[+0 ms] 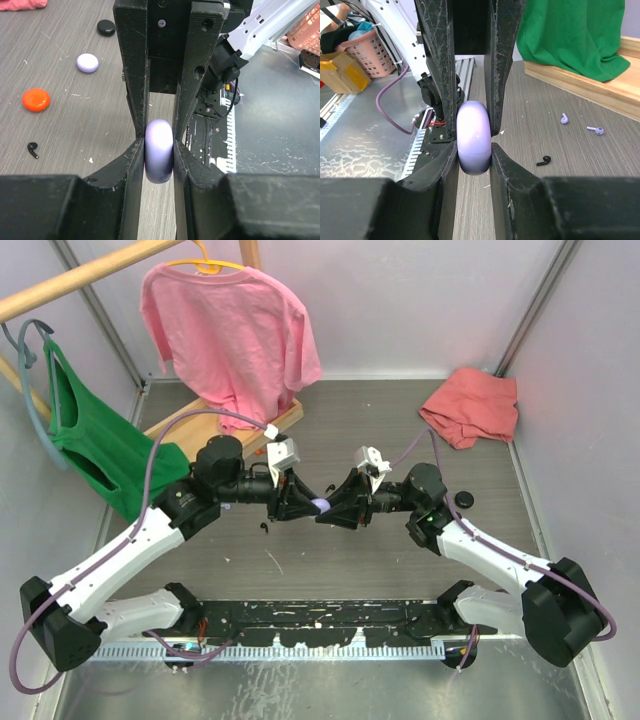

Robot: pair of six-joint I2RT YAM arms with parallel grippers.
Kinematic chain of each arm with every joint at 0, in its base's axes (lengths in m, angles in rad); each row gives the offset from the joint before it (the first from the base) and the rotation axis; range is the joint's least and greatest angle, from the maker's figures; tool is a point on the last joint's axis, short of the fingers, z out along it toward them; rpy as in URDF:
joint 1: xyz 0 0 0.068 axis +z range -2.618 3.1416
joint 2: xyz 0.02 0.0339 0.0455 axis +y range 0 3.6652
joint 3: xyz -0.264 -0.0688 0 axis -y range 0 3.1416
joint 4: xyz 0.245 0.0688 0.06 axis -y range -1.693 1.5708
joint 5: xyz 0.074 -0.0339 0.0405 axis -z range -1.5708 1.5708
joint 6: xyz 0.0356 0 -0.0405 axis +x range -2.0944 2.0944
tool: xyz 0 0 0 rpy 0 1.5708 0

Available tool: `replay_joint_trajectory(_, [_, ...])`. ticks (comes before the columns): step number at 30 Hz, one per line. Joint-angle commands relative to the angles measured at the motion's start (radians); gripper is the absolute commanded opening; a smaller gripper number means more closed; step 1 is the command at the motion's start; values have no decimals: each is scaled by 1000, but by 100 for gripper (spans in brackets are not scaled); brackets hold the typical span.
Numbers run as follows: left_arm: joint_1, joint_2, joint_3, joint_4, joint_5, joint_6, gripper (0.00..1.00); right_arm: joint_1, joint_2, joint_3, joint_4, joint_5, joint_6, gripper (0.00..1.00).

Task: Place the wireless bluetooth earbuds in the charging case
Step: Pick up the charging case at the center of the board, then open the charging case.

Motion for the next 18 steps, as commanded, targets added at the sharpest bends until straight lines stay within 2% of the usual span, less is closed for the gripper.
replay_joint_trajectory(1, [-1,-49,-1,73,-3,6,31,1,2,33,63,-25,19,4])
replay_joint_trajectory(7, [-1,-88,-45,92,-53,-18,52,1,-10,28,77,-17,23,1])
replay_joint_trajectory(12, [-2,-114,-87,125,-94,-49,59,1,-16,20,95,-4,34,1])
replay_joint_trajectory(18, [-2,-104,-98,148,-161,-87,63,1,-12,21,110,-8,45,1])
